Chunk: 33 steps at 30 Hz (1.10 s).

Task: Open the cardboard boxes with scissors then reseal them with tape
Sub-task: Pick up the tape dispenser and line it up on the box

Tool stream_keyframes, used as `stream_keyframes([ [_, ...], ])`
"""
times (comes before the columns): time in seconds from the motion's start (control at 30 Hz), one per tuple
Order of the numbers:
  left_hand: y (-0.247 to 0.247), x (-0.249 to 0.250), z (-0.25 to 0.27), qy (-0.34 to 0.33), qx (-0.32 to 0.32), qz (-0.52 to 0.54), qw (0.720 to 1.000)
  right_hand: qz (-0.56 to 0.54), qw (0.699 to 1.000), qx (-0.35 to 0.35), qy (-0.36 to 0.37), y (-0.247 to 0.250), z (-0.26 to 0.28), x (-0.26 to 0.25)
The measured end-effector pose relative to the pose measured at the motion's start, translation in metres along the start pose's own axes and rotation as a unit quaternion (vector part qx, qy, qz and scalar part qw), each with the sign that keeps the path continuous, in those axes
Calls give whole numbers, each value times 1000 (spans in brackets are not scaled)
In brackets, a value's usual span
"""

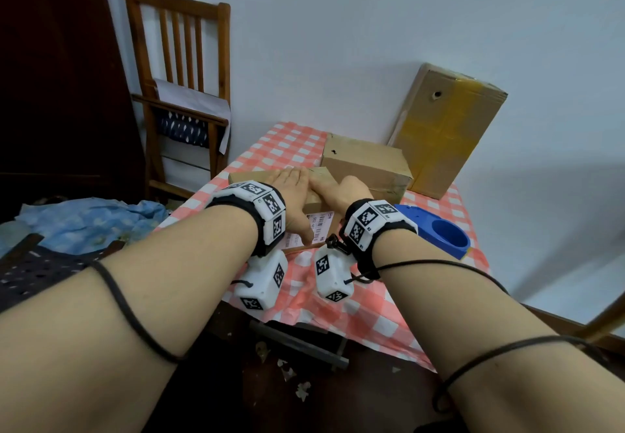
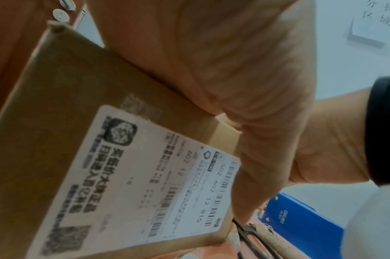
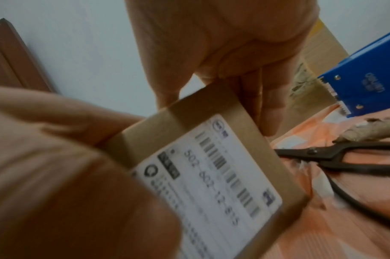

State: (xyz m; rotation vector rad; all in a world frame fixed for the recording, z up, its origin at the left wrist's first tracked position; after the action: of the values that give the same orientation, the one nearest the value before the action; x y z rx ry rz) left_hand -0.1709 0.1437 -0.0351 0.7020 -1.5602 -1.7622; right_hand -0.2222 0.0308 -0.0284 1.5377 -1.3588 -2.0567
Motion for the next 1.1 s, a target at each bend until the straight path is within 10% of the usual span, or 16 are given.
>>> stream_keyframes([
  [0.57, 4, 2, 4, 9, -5, -2, 1000, -255, 963, -86, 14, 14, 6, 26],
  [1.1, 5, 1, -2, 21, -22, 50, 998, -232, 968, -86, 37, 12, 7, 33],
])
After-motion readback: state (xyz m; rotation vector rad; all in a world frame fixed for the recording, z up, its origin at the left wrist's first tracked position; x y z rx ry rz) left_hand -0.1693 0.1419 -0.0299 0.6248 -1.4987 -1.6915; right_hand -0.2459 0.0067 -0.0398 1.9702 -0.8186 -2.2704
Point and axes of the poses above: each hand's wrist, its own z-axis away from the middle knuckle, its own y-axis out of the back of the hand, x = y × z, the point moved 1 cm from there along -z, towards the middle knuckle, and after that the axes turned 8 degrees about y, right-handed, at the moved point
